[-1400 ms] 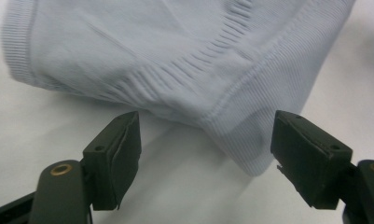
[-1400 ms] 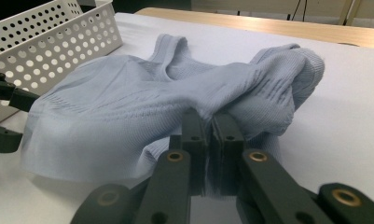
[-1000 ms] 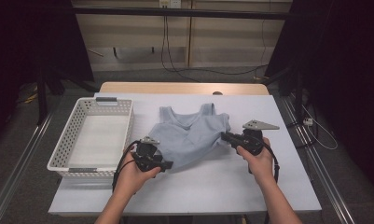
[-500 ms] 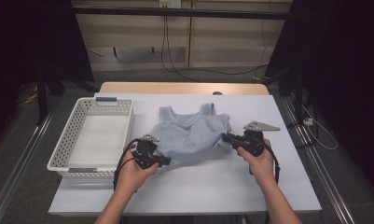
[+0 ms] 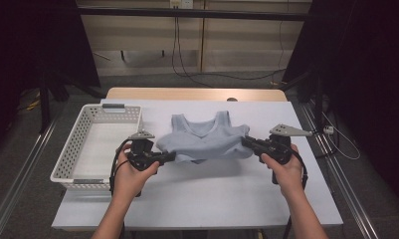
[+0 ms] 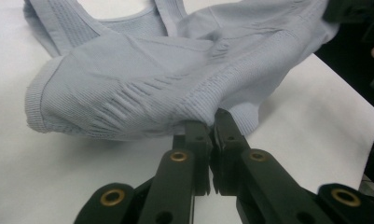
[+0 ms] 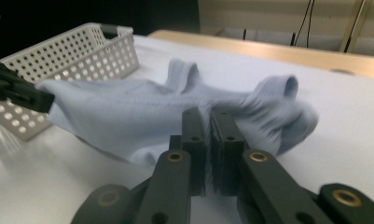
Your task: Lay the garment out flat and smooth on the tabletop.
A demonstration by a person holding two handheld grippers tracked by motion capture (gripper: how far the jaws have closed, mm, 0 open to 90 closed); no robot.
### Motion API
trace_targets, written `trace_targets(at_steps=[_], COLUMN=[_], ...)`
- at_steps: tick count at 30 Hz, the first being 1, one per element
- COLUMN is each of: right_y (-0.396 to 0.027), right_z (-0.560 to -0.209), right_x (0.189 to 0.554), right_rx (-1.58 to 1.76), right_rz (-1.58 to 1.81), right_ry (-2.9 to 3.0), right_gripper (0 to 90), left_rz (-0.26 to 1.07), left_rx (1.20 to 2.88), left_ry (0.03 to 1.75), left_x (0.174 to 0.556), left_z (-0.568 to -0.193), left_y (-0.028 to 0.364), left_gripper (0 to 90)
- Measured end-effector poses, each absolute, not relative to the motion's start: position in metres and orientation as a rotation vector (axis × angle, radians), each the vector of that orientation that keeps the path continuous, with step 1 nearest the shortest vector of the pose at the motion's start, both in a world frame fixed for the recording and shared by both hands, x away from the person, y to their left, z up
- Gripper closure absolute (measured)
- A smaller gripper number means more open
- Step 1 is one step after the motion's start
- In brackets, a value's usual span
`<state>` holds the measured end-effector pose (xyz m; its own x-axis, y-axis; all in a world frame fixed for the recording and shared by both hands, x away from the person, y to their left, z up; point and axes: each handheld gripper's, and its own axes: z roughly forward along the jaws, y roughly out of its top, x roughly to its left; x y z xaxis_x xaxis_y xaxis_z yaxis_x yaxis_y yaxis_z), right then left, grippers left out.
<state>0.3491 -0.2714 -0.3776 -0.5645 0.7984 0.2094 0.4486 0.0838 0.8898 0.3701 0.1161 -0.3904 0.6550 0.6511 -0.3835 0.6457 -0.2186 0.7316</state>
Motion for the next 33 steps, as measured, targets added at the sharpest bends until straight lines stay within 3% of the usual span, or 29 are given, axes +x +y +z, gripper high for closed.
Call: trace_targets(at_steps=[5, 14, 33], right_y=[-0.276, -0.275, -0.276], right_z=[-0.374, -0.411, -0.426], right_x=[0.349, 0.359, 0.352], right_rx=[1.225, 1.311, 1.301], right_rz=[1.471, 1.374, 1.314], right_ry=[2.036, 2.110, 2.152], right_gripper=[87.1, 87.2, 82.6], left_rz=[0.004, 0.006, 0.027], left_rx=[1.914, 1.955, 1.971], left_ry=[1.025, 1.028, 1.034], left_x=[0.372, 0.373, 0.379], left_z=[-0.393, -0.402, -0.408], left_y=[0.116, 0.109, 0.103], left_gripper=[86.9, 86.9, 87.0])
